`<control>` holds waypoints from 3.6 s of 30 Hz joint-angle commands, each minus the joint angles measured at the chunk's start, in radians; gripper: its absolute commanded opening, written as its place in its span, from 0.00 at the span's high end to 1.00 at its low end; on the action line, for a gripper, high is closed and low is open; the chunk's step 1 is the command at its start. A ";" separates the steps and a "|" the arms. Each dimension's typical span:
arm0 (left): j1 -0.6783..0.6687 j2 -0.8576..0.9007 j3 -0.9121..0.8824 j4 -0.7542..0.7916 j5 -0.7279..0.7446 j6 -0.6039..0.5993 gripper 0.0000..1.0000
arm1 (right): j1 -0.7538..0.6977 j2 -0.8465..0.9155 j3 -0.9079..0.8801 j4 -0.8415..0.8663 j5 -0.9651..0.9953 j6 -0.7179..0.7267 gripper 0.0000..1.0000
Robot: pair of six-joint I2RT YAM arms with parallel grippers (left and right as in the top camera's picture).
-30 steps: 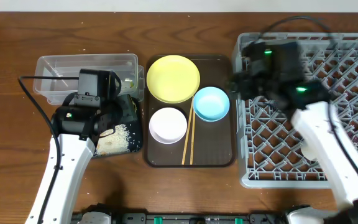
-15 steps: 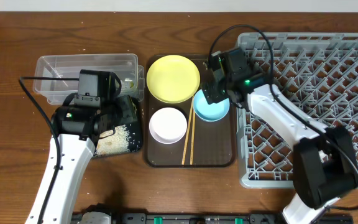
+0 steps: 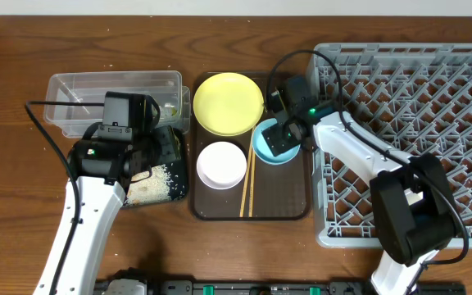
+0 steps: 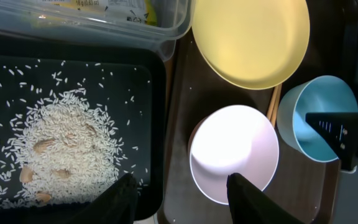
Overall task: Sort waste into correct bins and load items into the dishwasher rack
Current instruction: 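Carry the light-blue bowl with the right gripper into the dish rack, then release the light-blue bowl in the rack's back row and lift the right gripper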
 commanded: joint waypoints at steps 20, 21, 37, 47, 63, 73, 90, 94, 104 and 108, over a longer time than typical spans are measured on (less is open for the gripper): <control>0.002 0.003 0.006 -0.009 -0.013 0.010 0.50 | 0.003 0.002 0.047 -0.021 0.018 0.001 0.99; 0.002 0.003 0.006 -0.010 -0.013 0.010 0.50 | 0.001 0.000 0.057 -0.029 0.022 0.001 0.99; 0.002 0.003 0.006 -0.013 -0.013 0.010 0.50 | -0.078 -0.213 0.232 0.074 0.661 -0.117 0.99; 0.002 0.003 0.006 -0.013 -0.013 0.010 0.50 | -0.164 -0.161 0.231 0.242 1.040 -0.296 0.99; 0.002 0.003 0.006 -0.014 -0.013 0.010 0.50 | -0.158 0.016 0.226 0.118 1.095 -0.153 0.99; 0.002 0.003 0.006 -0.028 -0.013 0.010 0.50 | -0.110 0.029 0.226 0.039 0.978 -0.075 0.99; 0.002 0.003 0.006 -0.032 -0.013 0.010 0.50 | -0.093 0.029 0.226 0.066 1.184 -0.009 0.99; 0.002 0.003 0.006 -0.031 -0.013 0.010 0.50 | -0.099 0.029 0.226 0.150 1.266 -0.087 0.99; 0.002 0.003 0.006 -0.032 -0.013 0.010 0.50 | -0.113 0.048 0.225 0.206 1.287 -0.094 0.99; 0.002 0.003 0.006 -0.033 -0.013 0.010 0.50 | -0.108 0.091 0.225 0.190 1.274 -0.093 0.99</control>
